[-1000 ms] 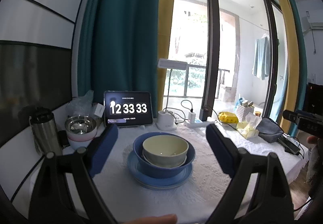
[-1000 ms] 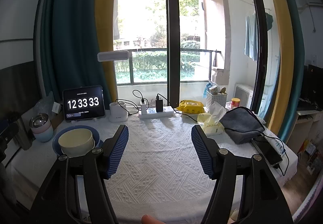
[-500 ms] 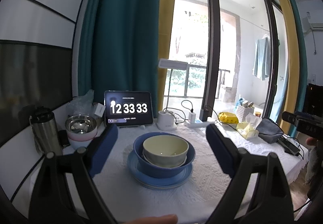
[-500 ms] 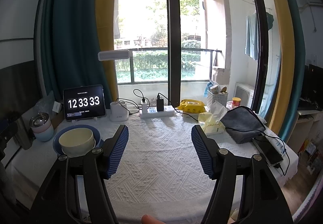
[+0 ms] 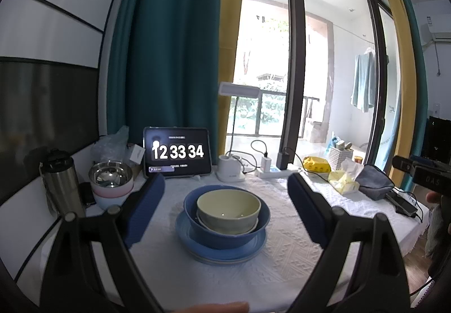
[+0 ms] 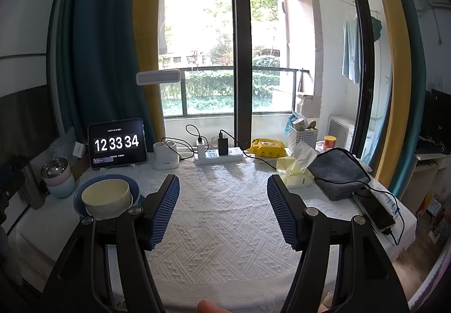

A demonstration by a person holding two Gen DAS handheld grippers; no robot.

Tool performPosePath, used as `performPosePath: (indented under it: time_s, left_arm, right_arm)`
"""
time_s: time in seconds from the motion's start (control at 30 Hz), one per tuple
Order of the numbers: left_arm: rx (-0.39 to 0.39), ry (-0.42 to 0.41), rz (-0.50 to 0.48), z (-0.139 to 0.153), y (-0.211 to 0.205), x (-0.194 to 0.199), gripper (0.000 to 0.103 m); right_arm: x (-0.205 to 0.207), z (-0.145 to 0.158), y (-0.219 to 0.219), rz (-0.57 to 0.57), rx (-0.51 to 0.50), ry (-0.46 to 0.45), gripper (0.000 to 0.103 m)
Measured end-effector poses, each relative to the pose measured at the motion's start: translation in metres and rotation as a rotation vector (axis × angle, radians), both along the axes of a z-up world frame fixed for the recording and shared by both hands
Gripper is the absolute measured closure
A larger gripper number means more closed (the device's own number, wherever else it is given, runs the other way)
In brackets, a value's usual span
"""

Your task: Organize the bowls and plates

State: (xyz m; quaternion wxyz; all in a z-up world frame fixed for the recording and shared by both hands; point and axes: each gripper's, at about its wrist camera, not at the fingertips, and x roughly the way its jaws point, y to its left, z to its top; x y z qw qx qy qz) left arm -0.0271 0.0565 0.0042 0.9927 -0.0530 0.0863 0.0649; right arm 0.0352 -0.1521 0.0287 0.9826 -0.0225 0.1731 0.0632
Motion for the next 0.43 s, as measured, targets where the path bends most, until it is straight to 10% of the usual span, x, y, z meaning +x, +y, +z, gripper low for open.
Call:
performPosePath:
  time_s: [0.43]
  left_arm:
    - [-0.005, -0.009, 0.007, 0.0024, -0.0027, -0.0013, 0.013]
  right_arm:
    - [0.0009, 0.0004, -0.0022, 0.0, 0.001, 0.002, 0.035]
